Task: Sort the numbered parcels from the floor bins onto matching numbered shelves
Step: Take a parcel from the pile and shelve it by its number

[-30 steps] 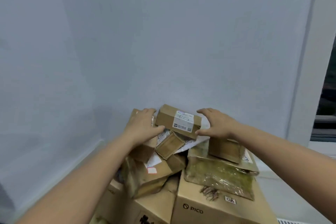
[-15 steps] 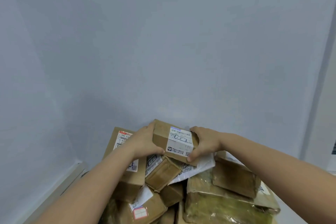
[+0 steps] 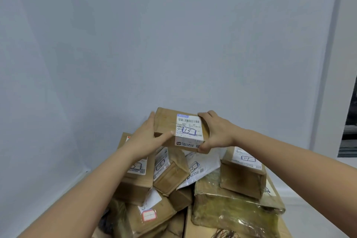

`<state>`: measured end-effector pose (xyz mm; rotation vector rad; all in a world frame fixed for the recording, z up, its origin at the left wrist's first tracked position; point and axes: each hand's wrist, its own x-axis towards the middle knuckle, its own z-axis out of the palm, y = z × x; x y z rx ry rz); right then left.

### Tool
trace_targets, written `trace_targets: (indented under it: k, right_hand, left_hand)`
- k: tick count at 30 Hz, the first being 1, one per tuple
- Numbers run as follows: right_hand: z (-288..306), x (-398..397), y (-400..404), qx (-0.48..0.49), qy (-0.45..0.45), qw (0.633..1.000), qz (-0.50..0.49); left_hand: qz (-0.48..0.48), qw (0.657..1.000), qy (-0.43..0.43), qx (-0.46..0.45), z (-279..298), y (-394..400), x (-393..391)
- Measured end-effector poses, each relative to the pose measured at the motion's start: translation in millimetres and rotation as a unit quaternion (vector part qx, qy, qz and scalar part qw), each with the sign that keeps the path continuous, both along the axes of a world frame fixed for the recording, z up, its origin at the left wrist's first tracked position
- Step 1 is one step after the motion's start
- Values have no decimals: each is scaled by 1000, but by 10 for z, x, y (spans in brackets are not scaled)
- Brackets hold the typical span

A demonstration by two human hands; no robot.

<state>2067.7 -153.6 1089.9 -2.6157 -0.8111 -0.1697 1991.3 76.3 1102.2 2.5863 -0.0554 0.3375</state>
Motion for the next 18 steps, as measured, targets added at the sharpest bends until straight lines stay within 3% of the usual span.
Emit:
trace_targets:
  k: [11, 15, 18]
  right_hand:
    - [275, -380, 147, 25, -158, 979, 124]
    - [298, -456, 169, 48, -173, 967, 178]
    - [310, -545, 123, 78, -126, 965, 218]
  left_hand:
    - [87, 985, -42, -145, 195, 63, -663]
    - [124, 975, -75, -166, 232, -26, -957]
    - [147, 968, -113, -171, 260, -181, -1217]
